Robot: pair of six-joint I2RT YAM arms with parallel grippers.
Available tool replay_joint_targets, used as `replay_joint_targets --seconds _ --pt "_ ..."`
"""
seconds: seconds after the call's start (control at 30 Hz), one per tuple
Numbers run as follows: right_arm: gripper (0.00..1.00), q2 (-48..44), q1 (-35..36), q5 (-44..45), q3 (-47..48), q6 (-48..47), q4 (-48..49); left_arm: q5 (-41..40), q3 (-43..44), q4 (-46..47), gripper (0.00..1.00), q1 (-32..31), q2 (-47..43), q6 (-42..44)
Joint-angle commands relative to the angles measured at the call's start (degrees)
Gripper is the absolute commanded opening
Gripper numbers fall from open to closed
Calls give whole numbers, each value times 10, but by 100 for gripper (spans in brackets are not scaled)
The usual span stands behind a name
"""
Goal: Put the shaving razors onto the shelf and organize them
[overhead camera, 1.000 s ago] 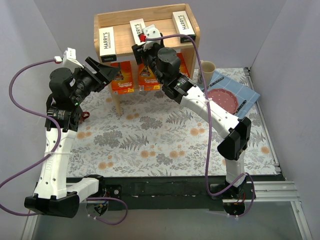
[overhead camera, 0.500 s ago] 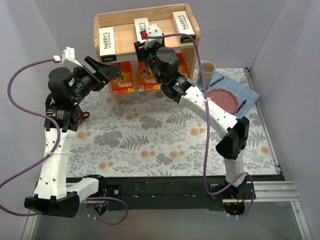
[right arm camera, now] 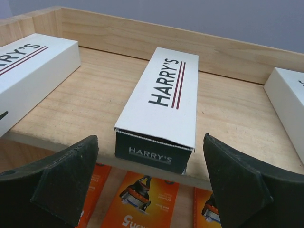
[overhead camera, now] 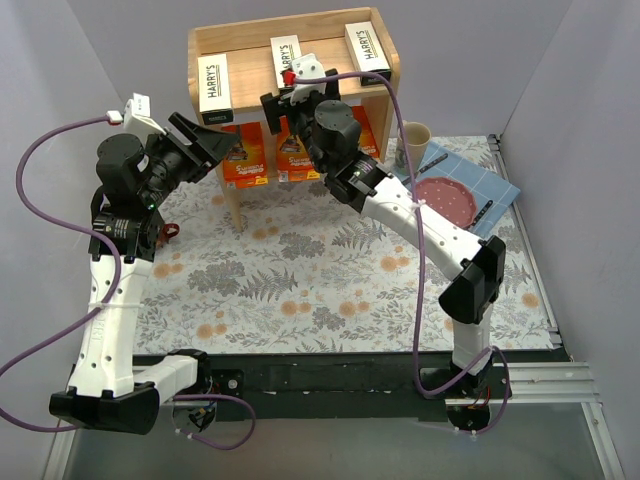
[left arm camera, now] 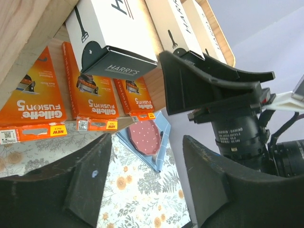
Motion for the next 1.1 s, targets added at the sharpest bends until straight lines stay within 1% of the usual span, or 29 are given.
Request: replay_joint_targets --seconds 0.0,0.03,0.07,0.1,0.23,0.33,0.5,0.8,0.9,1.07 --pt "98 -99 9 11 -59 6 17 18 32 0 43 3 -2 25" --pt "98 -114 10 3 -76 9 10 24 36 5 29 3 -1 32" --pt "98 -142 10 -4 -91 16 6 26 40 9 9 3 0 53" --pt "99 -158 10 -26 -125 16 3 26 52 11 0 3 3 59" --pt "98 -224 24 -43 -202 12 1 22 74 10 0 3 31 67" --pt "99 -241 25 -35 -232 14 3 11 86 7 0 3 50 68" --pt "98 -243 25 -17 -235 6 17 -6 110 4 0 3 88 71" --pt "99 -251 15 -20 -242 5 28 -18 135 33 0 3 142 77" --pt "99 -255 7 -23 -251 8 27 -14 139 39 0 3 151 77" --pt "98 -264 -4 -28 -265 19 12 -35 139 44 0 3 159 84"
